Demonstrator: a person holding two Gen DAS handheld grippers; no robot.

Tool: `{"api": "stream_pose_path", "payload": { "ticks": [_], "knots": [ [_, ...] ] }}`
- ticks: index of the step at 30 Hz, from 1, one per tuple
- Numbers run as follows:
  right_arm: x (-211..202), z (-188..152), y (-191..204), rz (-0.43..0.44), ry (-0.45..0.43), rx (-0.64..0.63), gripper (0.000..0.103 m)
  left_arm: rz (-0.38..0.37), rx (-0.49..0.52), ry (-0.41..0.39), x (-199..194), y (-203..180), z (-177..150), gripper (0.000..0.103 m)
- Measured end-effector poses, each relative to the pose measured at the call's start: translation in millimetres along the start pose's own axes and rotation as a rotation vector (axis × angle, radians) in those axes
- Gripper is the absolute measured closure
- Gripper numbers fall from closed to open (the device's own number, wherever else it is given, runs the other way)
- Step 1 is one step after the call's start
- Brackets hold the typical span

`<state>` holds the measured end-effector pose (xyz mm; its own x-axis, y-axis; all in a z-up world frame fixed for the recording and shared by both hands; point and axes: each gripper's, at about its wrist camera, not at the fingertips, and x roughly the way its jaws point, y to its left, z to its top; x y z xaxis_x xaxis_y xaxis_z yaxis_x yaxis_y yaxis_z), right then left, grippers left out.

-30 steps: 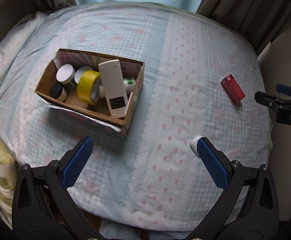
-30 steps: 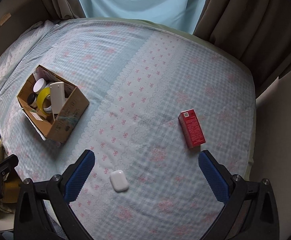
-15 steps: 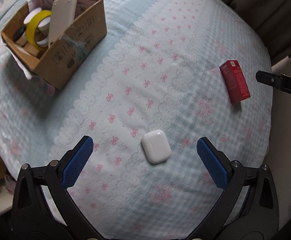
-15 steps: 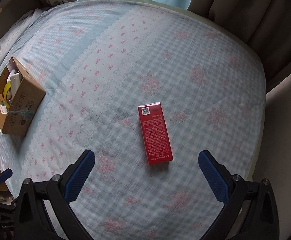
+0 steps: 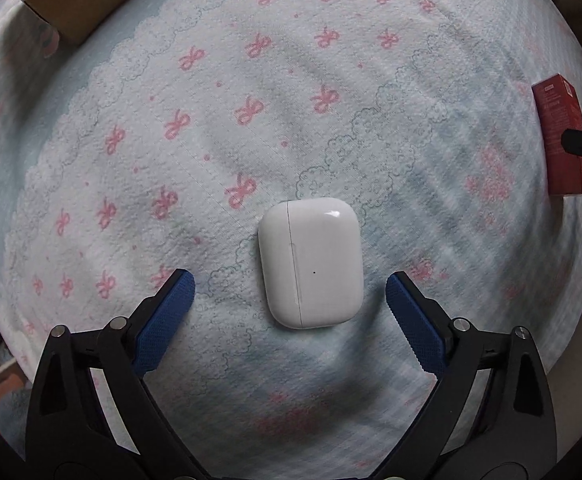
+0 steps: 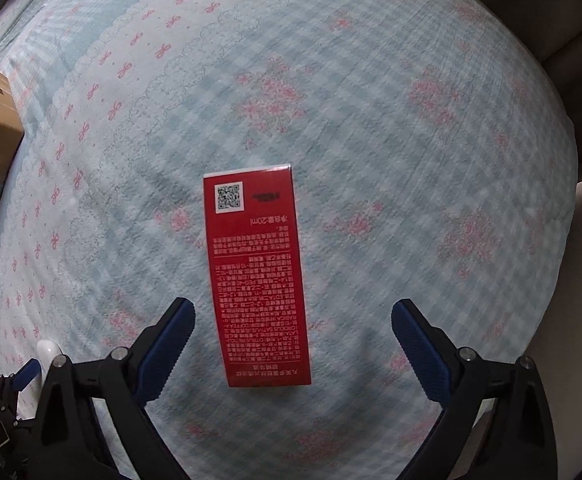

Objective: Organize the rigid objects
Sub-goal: 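Grasp the white earbud case with the left tool while the right tool grasps the red box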

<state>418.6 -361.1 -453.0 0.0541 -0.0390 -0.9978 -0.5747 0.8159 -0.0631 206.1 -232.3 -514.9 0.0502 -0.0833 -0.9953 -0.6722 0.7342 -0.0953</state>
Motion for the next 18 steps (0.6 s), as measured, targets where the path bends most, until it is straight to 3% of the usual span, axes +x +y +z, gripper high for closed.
{"api": "stream_pose_path", "payload": {
  "ticks": [1,5,6,11,13,15,18],
  "knots": [
    [3,1,0,0.003,0.015,0.002,0.005,-0.001,-0.013,0.001,1,-1,0,0.007],
    [11,6,6,0.024,0.049,-0.022,0.03,-0.006,-0.05,-0.004,3,-2,4,0.01],
    [12,7,8,0.036,0.056,-0.027,0.031,0.001,-0.05,-0.003,3,-1,5,0.014],
    [13,9,21,0.026,0.08,-0.072,0.061,0.001,-0.041,0.005,-4,7,12,0.036],
    [15,9,26,0.009,0.084,-0.073,0.065,-0.003,-0.03,0.008,-8,12,16,0.052],
    [17,11,24,0.017,0.087,-0.065,0.065,-0.011,-0.032,0.01,-8,17,18,0.061],
    [21,14,25,-0.001,0.095,-0.083,0.065,-0.051,-0.046,0.013,-9,28,20,0.062]
  ]
}}
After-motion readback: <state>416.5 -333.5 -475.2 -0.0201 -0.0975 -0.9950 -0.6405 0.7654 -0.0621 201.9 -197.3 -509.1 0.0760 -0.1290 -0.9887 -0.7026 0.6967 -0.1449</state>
